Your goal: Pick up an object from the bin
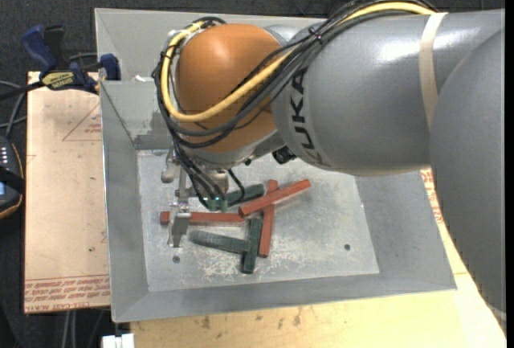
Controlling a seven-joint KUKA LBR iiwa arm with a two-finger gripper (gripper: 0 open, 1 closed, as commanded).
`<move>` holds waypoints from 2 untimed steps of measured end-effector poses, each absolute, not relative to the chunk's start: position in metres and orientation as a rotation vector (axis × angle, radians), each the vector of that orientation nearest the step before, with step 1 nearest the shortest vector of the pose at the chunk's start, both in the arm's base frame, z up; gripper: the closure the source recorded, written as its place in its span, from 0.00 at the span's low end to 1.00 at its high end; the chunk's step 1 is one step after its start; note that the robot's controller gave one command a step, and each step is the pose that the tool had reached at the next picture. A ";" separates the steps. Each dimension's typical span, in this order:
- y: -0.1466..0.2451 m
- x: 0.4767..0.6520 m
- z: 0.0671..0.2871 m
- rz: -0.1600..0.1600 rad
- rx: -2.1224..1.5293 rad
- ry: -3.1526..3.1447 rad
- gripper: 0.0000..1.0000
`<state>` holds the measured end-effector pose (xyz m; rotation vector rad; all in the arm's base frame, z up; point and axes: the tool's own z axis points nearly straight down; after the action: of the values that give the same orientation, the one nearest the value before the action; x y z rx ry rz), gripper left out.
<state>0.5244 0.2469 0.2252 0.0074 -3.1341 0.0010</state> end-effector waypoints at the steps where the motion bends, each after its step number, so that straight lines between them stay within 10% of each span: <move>1: 0.246 0.527 0.230 -0.002 0.001 -3.142 0.00; 2: 0.233 0.541 0.181 -0.006 0.084 -3.148 0.00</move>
Offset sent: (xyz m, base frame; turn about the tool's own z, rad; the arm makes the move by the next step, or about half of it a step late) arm 0.0340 -0.0366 -0.1243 -0.1222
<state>0.5408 0.2329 0.1811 0.0837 -3.1481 -0.0062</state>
